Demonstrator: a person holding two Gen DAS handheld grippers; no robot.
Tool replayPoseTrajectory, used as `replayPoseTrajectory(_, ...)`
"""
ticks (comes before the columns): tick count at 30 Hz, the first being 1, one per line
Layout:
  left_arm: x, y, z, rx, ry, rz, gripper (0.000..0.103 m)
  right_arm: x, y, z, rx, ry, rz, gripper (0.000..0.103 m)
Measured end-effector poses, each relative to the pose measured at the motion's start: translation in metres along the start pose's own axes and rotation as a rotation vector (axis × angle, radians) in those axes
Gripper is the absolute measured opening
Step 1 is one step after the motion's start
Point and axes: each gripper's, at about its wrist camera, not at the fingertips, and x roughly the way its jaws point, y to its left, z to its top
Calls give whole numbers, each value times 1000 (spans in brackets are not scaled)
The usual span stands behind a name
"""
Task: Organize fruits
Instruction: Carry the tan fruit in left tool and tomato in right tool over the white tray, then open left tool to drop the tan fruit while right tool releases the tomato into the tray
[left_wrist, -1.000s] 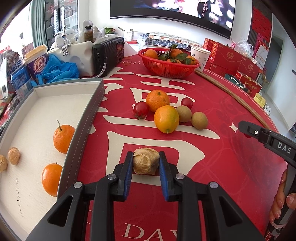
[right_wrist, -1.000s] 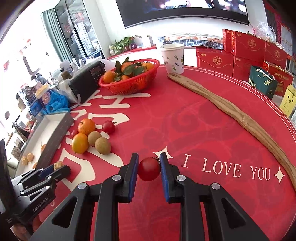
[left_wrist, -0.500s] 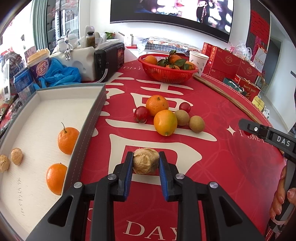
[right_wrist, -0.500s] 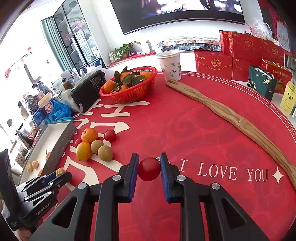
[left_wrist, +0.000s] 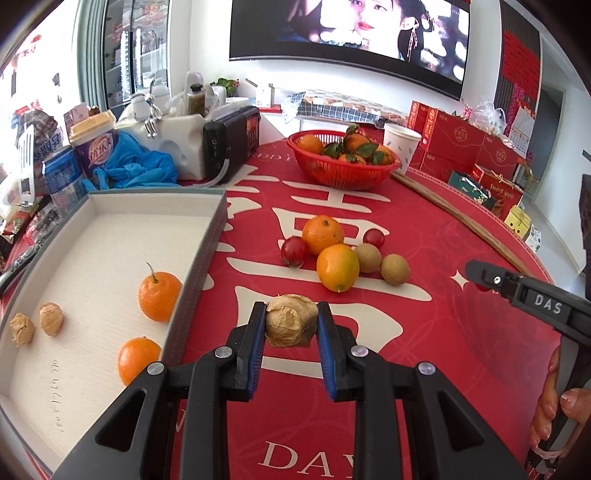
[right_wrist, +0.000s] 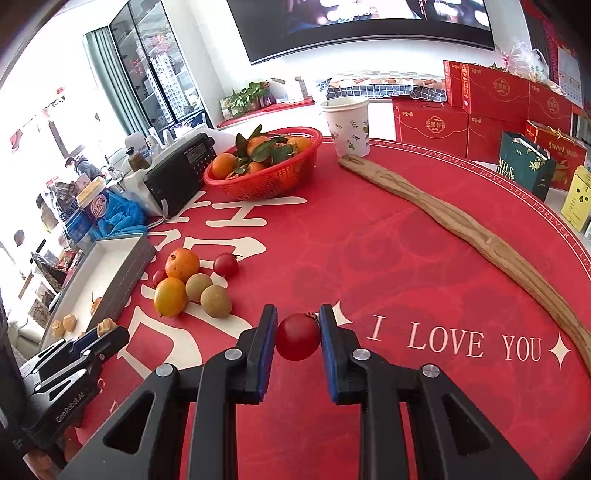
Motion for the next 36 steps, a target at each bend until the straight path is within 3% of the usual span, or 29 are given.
replayPoseTrajectory(11, -24, 37, 7, -73, -59, 42, 29, 5, 31, 6, -38, 4, 56, 25)
replayPoseTrajectory(25, -43, 91, 9, -179, -101, 126, 29, 16, 125, 14, -176, 13, 160, 25)
replayPoseTrajectory(36, -29, 146, 0, -295, -6, 206, 29, 39, 201, 23, -224, 82, 311, 25)
